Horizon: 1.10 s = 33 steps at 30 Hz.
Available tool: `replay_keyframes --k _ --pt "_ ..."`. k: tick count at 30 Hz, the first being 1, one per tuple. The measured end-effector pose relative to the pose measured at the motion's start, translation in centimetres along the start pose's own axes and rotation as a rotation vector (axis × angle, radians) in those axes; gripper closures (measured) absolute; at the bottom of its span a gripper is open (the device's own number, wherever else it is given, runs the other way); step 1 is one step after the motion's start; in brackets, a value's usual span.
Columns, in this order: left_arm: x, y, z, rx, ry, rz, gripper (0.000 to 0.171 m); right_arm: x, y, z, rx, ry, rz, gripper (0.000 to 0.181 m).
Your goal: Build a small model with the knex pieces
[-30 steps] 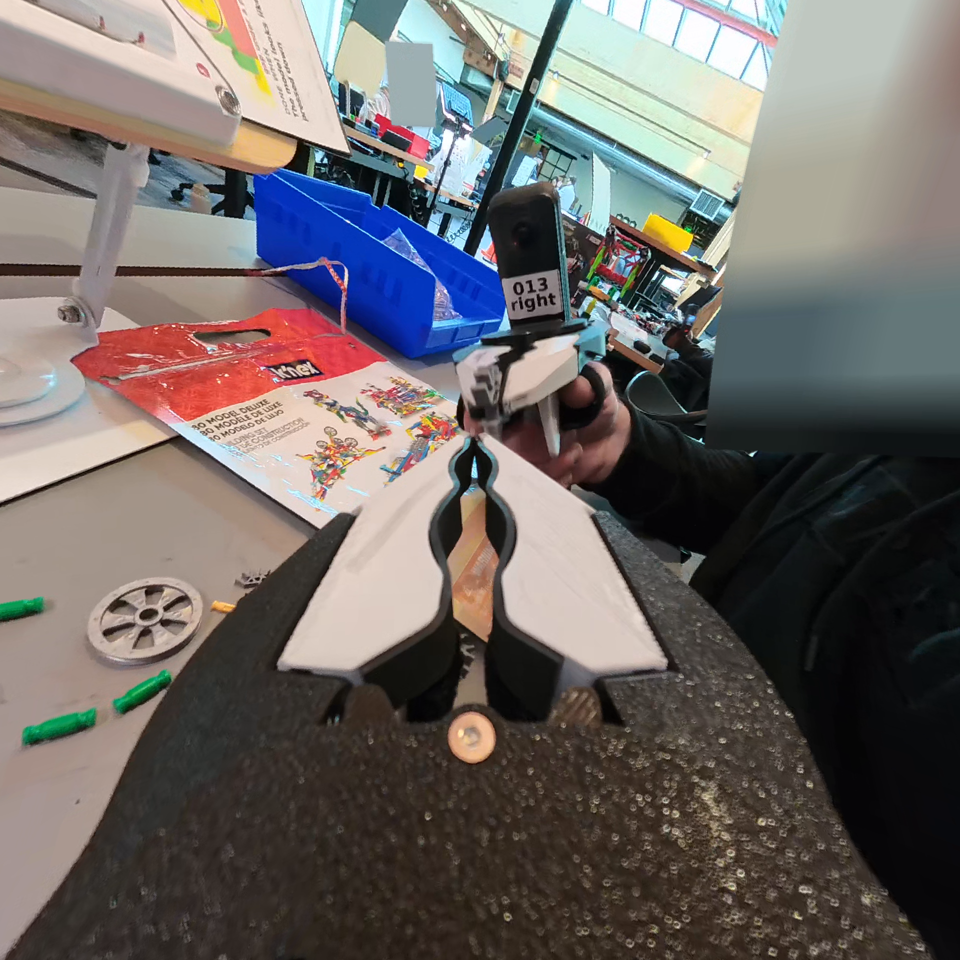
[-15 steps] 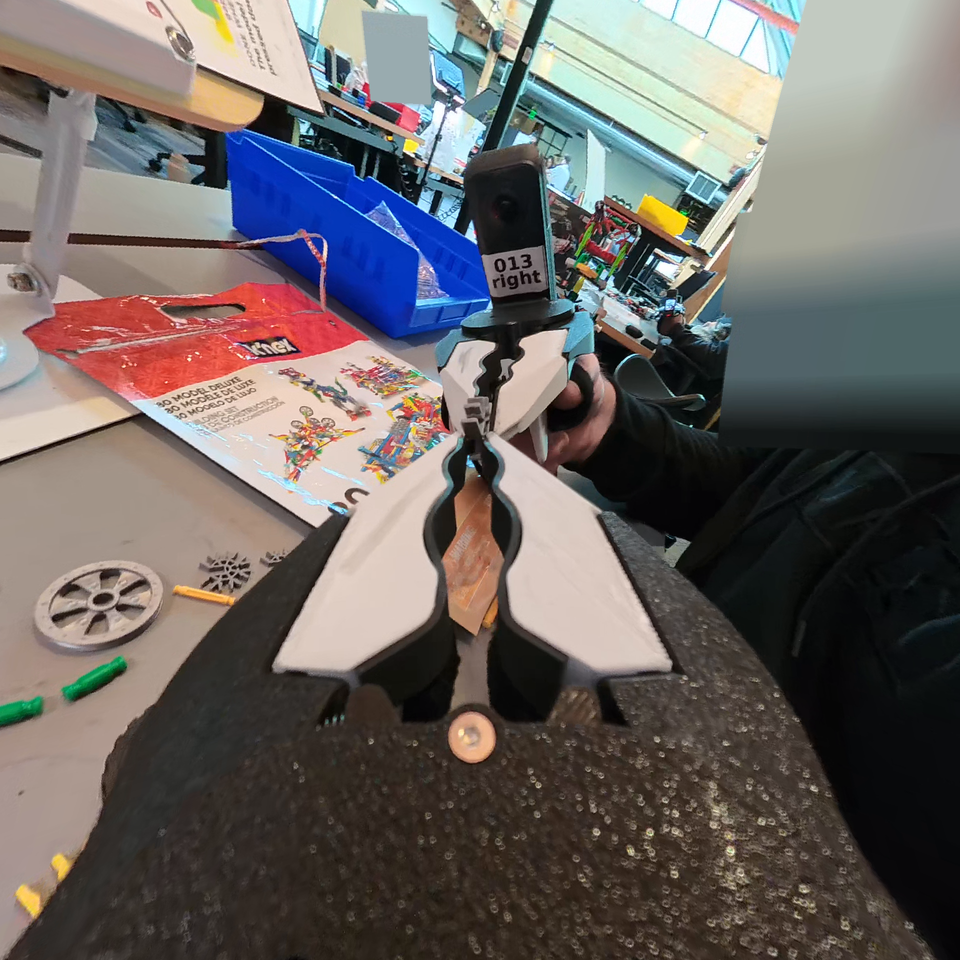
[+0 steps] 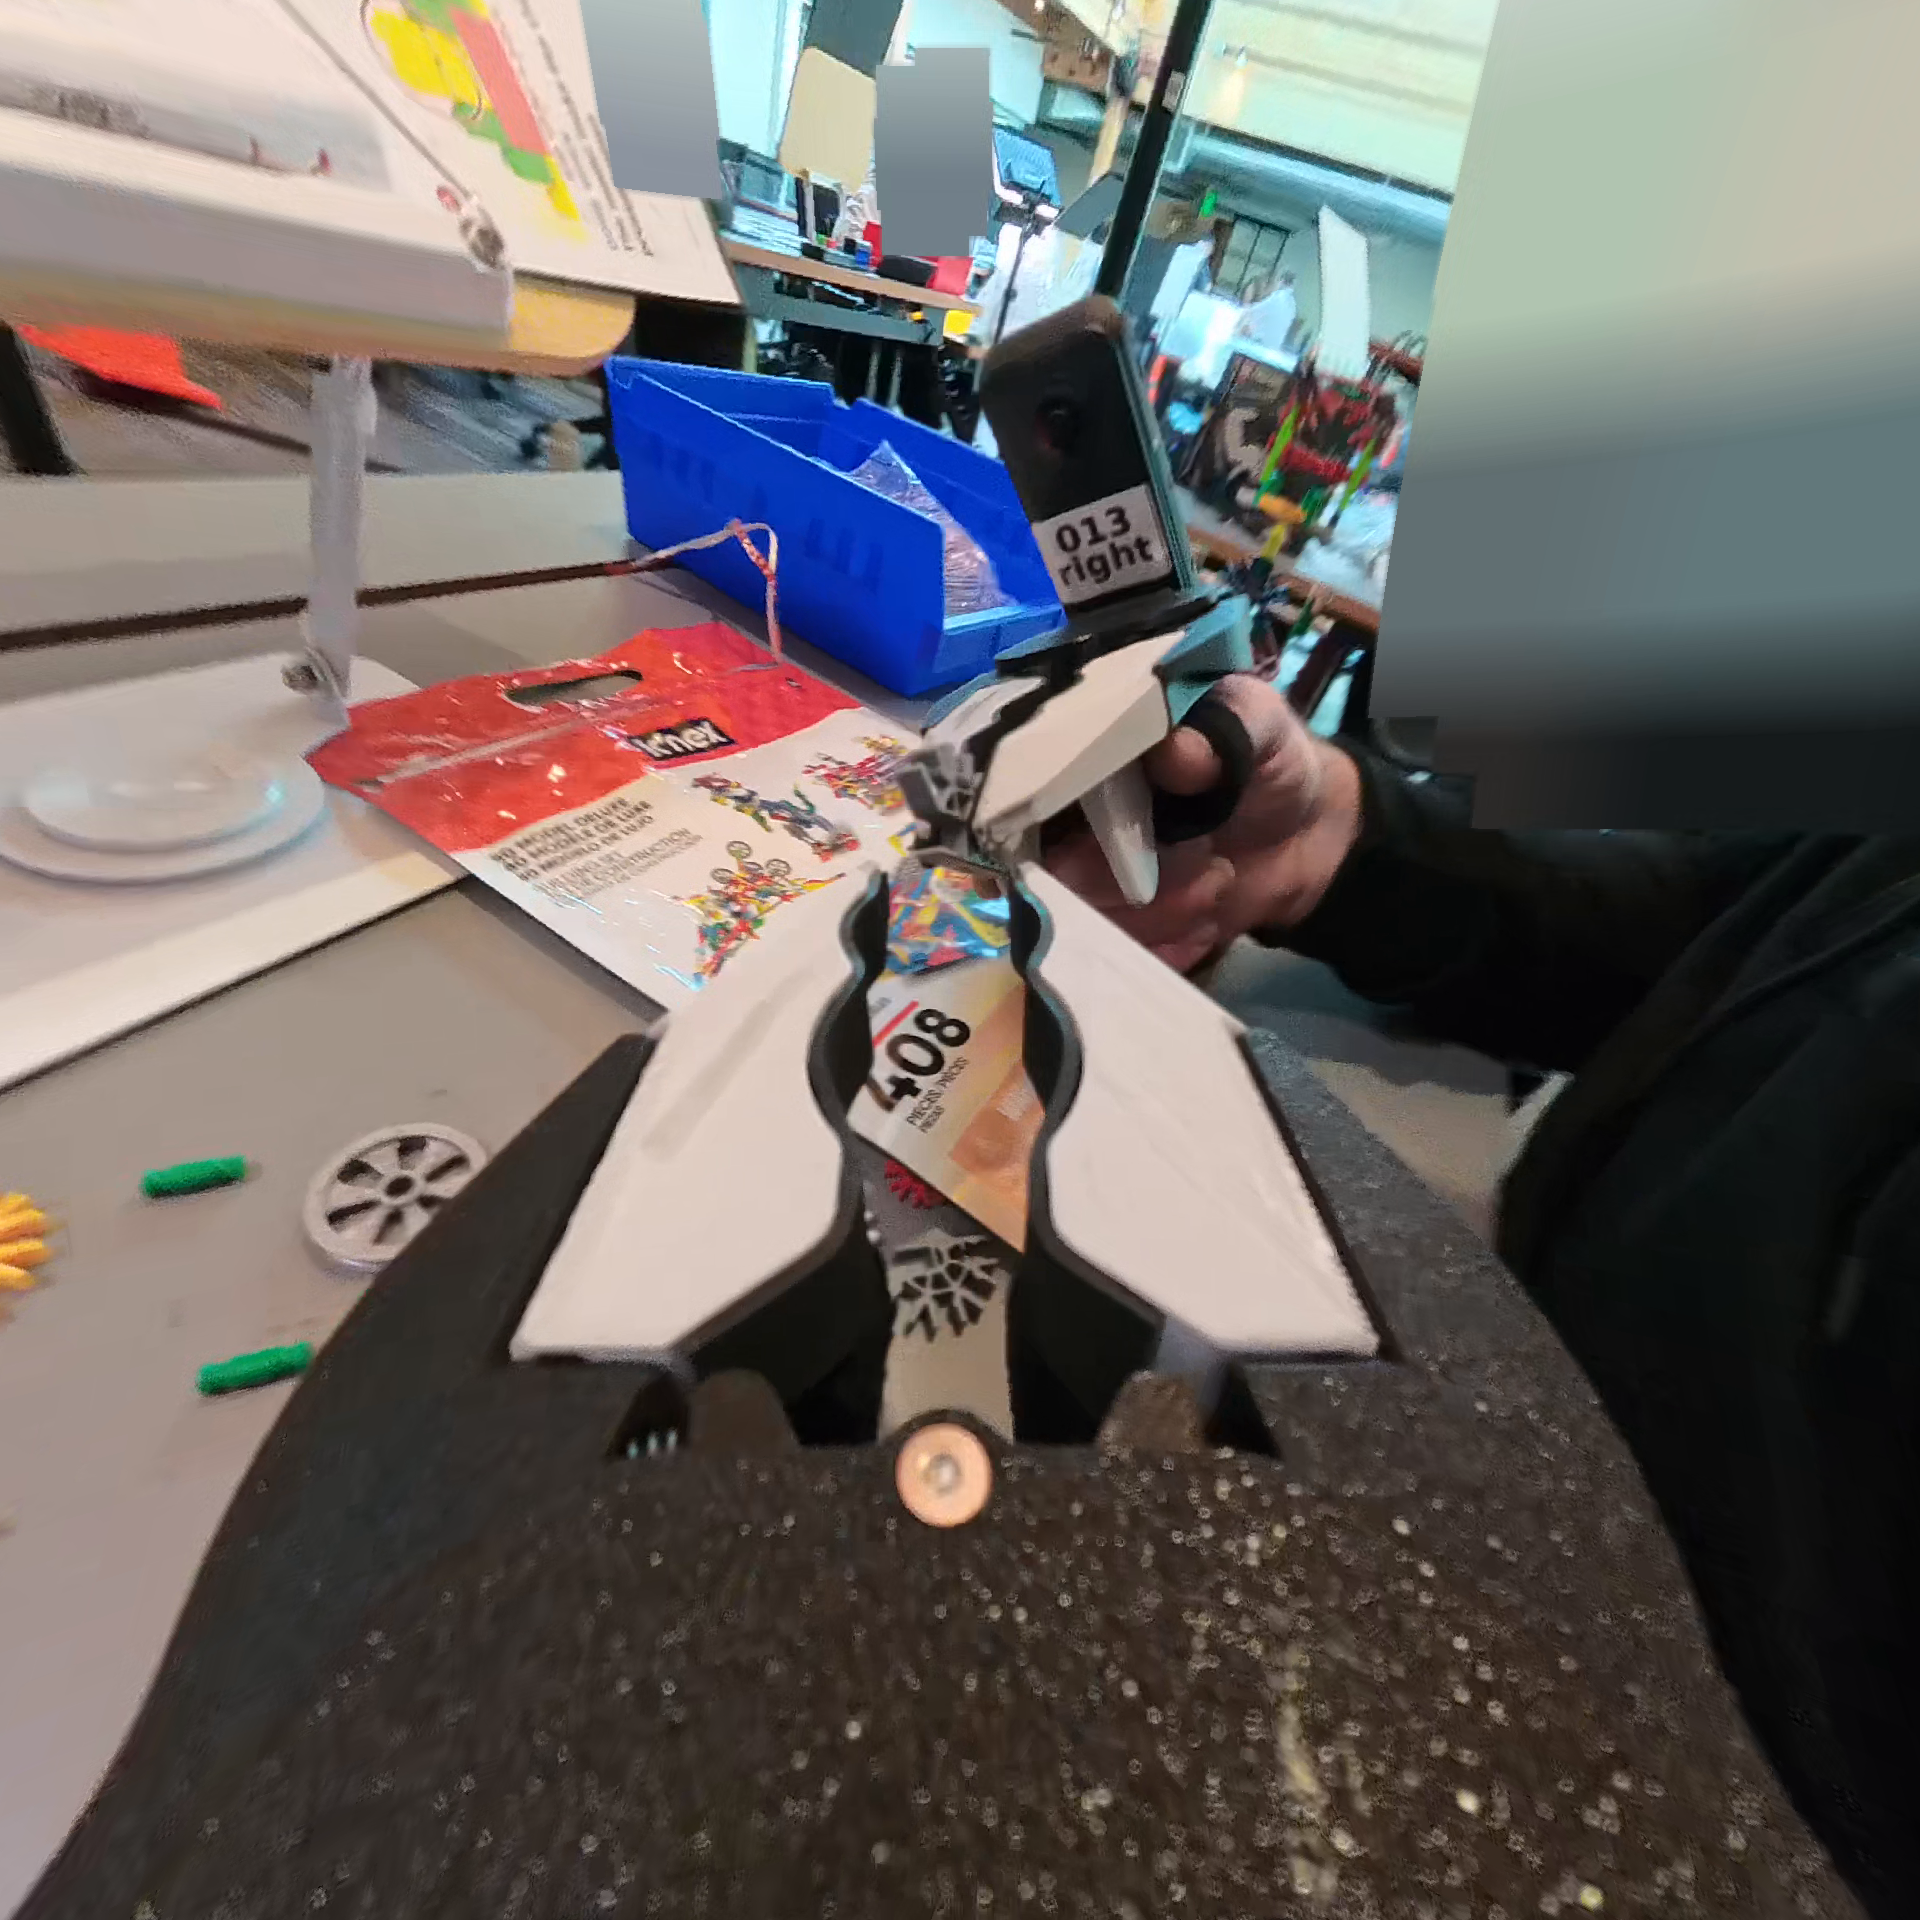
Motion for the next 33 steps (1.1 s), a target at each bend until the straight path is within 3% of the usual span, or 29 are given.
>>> replay_keyframes --k 7,16,33 --pt "0.7 -1.2 -0.1 -0.058 -0.4 -0.219 0.138 -0.3 -0.5 0.1 0.011 -0.008 -0.009 0.176" --pt "1.9 -2.9 0.0 -0.122 -0.582 -0.212 0.138 -0.7 -0.6 0.6 -0.031 0.023 -0.011 0.177" --pt "0.2 -2.3 -0.1 -0.143 -0.607 -0.295 0.137 -0.2 0.1 -0.5 0.018 0.013 0.01 0.177"
Point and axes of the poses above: each gripper's, where its closed fingertips meet, y back along the fingers, z out of its underside, x = y × z across the jaws, the point moved 1 cm from there along y, back along the fingers, and after that the axes turned 1 degree about x, right-handed, at the moved point
